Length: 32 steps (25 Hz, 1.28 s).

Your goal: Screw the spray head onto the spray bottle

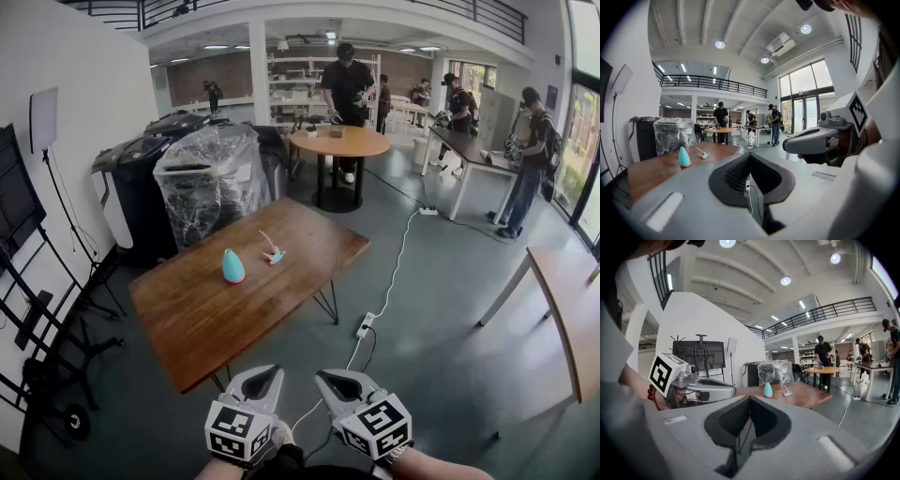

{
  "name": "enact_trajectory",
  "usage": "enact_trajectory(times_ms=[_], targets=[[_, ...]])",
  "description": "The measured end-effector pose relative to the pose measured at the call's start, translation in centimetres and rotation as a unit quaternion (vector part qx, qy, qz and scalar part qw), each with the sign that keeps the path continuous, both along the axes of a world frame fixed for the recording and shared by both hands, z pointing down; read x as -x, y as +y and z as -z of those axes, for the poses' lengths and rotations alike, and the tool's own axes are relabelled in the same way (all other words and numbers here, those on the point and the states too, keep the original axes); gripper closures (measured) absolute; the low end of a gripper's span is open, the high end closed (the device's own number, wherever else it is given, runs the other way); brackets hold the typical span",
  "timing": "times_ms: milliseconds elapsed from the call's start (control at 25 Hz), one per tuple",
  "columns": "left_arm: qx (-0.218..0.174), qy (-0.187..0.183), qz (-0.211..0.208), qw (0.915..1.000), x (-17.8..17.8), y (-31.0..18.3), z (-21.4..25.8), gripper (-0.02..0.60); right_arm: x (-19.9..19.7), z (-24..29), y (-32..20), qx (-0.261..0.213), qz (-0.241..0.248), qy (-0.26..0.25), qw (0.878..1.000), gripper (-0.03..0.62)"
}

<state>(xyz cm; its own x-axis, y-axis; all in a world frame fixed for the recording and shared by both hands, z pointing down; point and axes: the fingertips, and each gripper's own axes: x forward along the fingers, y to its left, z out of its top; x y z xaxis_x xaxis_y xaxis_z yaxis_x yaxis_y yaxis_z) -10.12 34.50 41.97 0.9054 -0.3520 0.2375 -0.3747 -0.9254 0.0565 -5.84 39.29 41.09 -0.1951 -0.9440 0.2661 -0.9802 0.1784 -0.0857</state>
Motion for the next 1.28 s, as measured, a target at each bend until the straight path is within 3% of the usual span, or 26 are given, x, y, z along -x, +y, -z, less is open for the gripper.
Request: enact_trajectory(times_ms=[560, 1000, 1280], targets=[[0.019, 0.004, -0.018, 0.9996, -1.6, -18.4, -0.3, 0.565, -1.4, 0.3, -20.1, 0.034, -0.004, 0.021, 0.999, 0.602], [0.032, -0.014, -0.024, 0.9991, -2.5, -24.7, -2.1, 0.557, -3.4, -0.5, -27.9, 0.060, 0.004, 0.034, 0.998, 0.602], [0.042, -0.037, -0.008, 0.9984, -5.6, -28.5, -4.9, 0.538, -6.6, -2.8, -32.0, 0.078, 0.034, 0.036, 0.996, 0.602]])
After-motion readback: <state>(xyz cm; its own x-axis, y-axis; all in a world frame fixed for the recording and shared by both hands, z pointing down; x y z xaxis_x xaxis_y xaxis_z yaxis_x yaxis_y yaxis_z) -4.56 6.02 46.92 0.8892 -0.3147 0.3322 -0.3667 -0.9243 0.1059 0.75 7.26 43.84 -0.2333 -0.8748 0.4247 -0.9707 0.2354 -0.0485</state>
